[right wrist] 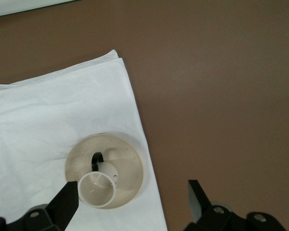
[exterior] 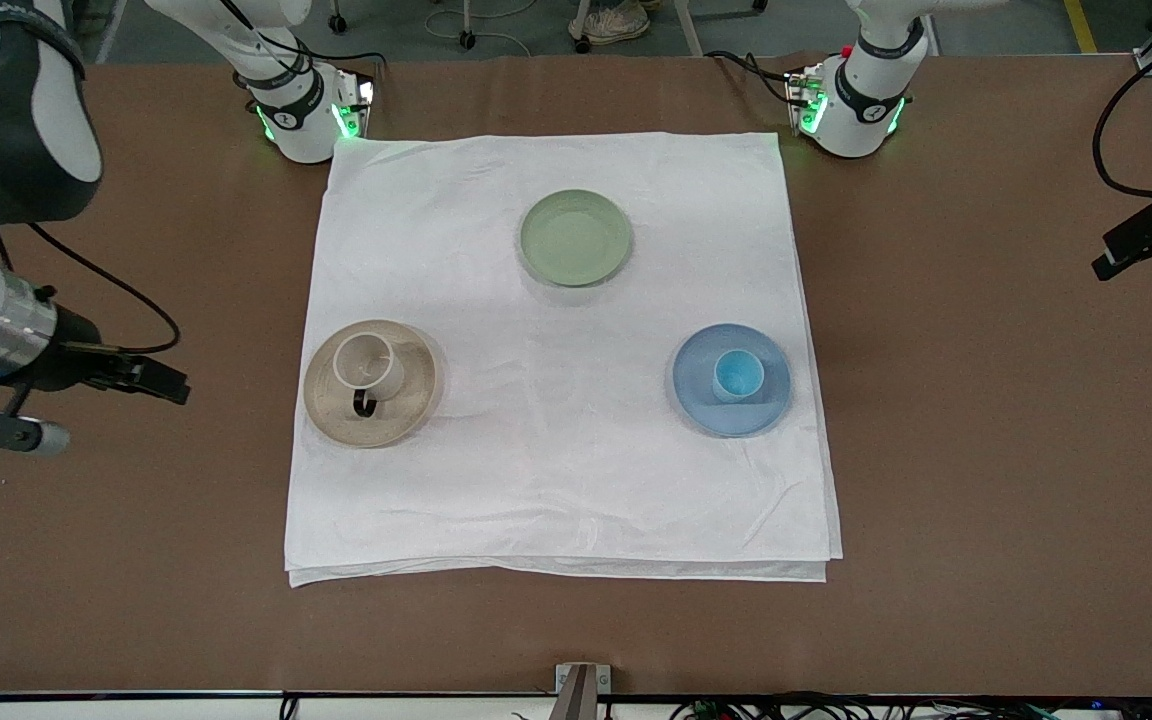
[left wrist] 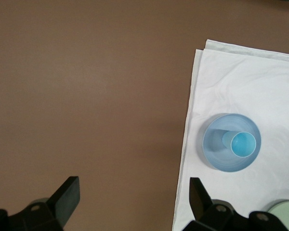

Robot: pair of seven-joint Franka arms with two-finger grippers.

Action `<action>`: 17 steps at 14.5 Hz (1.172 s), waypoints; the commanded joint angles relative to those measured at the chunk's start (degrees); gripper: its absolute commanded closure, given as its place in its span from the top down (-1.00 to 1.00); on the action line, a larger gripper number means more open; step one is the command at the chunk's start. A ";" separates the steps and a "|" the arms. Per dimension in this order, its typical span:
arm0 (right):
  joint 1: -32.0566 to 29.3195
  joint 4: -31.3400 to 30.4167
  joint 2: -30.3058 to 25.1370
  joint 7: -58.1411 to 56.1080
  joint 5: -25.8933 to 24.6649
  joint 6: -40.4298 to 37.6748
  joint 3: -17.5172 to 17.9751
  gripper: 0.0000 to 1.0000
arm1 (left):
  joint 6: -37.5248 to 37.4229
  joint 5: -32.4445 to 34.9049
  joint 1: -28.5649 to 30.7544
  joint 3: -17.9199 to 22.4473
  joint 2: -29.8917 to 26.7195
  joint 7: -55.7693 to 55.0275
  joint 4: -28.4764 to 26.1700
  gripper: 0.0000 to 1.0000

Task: Place blue cup in blue plate and white mug in gray plate
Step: 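Open both grippers and raise them away from the plates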

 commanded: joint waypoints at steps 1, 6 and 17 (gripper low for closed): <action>-3.40 -1.07 -3.84 -8.28 -0.89 -0.50 -0.92 1.00 | -0.04 -0.25 -0.45 0.33 -1.82 0.97 -1.75 0.99; 13.21 -1.51 -7.10 -12.53 9.72 -1.12 -26.22 1.00 | 0.14 -0.16 -0.62 0.15 -1.64 1.06 -1.58 0.99; 5.23 -10.48 -13.61 -14.20 3.06 2.92 -15.71 1.00 | 0.31 -0.78 -0.54 0.15 -1.11 1.06 -1.14 1.00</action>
